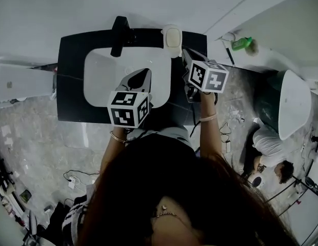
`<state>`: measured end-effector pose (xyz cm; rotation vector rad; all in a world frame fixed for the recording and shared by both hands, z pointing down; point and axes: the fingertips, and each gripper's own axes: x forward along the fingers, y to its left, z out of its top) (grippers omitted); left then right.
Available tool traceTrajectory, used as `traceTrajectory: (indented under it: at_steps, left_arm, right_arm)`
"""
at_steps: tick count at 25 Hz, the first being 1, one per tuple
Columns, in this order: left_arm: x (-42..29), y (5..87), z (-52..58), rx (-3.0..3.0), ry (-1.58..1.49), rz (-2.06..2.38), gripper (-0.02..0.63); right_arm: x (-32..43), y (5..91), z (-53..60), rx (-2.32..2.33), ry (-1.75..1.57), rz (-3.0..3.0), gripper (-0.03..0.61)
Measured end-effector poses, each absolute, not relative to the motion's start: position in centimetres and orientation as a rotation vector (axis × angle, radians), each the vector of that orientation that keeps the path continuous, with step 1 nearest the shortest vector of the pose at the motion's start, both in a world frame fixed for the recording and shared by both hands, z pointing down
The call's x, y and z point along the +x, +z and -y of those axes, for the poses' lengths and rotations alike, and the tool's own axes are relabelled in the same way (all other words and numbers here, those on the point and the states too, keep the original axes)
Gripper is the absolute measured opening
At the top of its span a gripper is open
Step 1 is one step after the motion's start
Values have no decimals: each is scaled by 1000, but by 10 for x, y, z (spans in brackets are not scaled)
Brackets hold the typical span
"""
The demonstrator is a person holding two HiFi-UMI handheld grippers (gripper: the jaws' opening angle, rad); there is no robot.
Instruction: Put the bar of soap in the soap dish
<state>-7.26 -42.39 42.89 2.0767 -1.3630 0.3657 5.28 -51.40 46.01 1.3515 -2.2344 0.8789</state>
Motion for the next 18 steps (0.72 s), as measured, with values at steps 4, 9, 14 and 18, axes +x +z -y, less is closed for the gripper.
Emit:
traceTrajectory:
  at_steps: [4,9,14,18]
  left_arm:
    - [-68,420,410,2108,350,1349,-3]
    - [-69,413,390,2133,339,1346,-3]
    - [-74,412,372,2130,323,1347,-3]
    - [-73,412,364,2134,317,1342,-3]
  right_arm:
    - [54,451,476,1336,918,2272,25]
    - [54,444,429,1323,1057,2336,18]
    - [56,448,398,1332,988,2305,17]
    - [59,451,386,1348,985,2289,17]
